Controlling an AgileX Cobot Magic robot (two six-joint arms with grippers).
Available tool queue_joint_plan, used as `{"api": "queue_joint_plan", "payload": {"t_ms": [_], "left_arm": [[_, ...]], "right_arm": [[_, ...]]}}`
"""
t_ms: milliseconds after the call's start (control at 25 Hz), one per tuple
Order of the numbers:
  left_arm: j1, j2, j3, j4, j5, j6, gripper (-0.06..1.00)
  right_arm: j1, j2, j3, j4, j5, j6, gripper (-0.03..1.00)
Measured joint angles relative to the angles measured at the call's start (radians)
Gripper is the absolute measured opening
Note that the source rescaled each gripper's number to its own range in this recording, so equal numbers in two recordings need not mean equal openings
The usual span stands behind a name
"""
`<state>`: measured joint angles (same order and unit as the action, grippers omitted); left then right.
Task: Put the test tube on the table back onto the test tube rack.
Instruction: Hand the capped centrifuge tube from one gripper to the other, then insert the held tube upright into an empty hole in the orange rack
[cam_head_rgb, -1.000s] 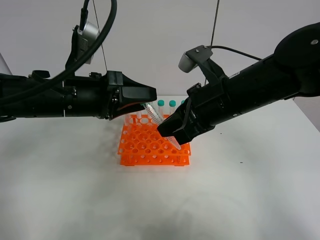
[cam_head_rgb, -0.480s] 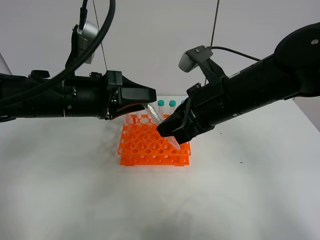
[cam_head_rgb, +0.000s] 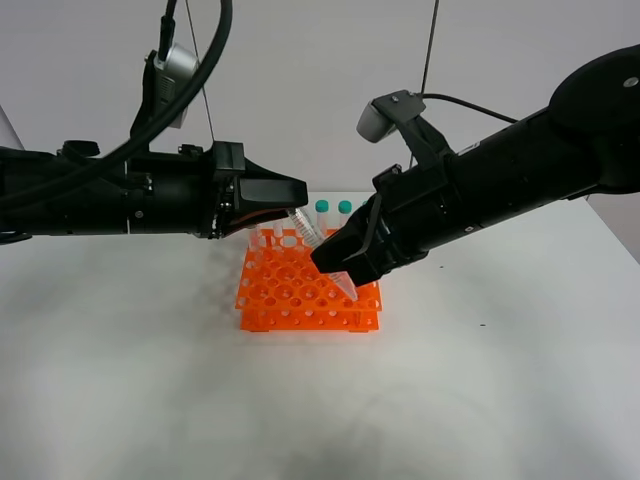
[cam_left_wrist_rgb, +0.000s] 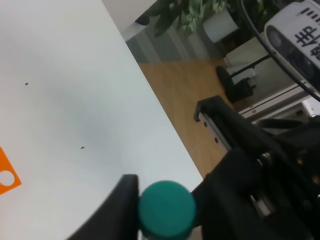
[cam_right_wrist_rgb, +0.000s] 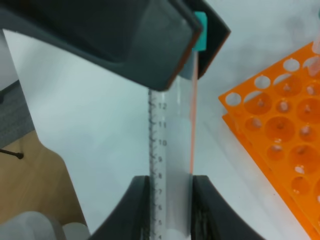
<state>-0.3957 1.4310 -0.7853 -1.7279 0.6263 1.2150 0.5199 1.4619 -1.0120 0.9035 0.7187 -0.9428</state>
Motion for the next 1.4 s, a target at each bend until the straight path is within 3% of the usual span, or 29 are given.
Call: {"api": "queue_joint_plan", "payload": {"t_ms": [520,560,600,720,800,920,1120,1400], "left_arm": [[0.0,0.0,0.0,0.0,0.0,0.0,0.0],[0.0,0.0,0.0,0.0,0.001,0.0,0.0],[0.0,0.0,0.0,0.0,0.004,0.0,0.0],[0.0,0.0,0.0,0.0,0.007,0.0,0.0],[0.0,0.0,0.0,0.0,0.007,0.0,0.0],[0.0,0.0,0.0,0.0,0.007,0.0,0.0],[0.0,0.0,0.0,0.0,0.007,0.0,0.0],[0.0,0.0,0.0,0.0,0.007,0.0,0.0]], "right_arm": [[0.0,0.0,0.0,0.003,-0.003,0.0,0.04],[0.0,0.0,0.0,0.003,-0.005,0.0,0.08],[0.0,0.0,0.0,0.003,-0.012,0.0,0.18],[0.0,0.0,0.0,0.003,-0.028,0.0,0.69],[0.0,0.0,0.0,0.003,-0.034,0.0,0.9],[0.0,0.0,0.0,0.003,-0.033,0.0,0.98],[0.0,-0.02,-0.013,-0.027,0.028,0.053,1.0],[0.0,-0.033,-0.214,-0.344,0.226,0.387,1.0]]}}
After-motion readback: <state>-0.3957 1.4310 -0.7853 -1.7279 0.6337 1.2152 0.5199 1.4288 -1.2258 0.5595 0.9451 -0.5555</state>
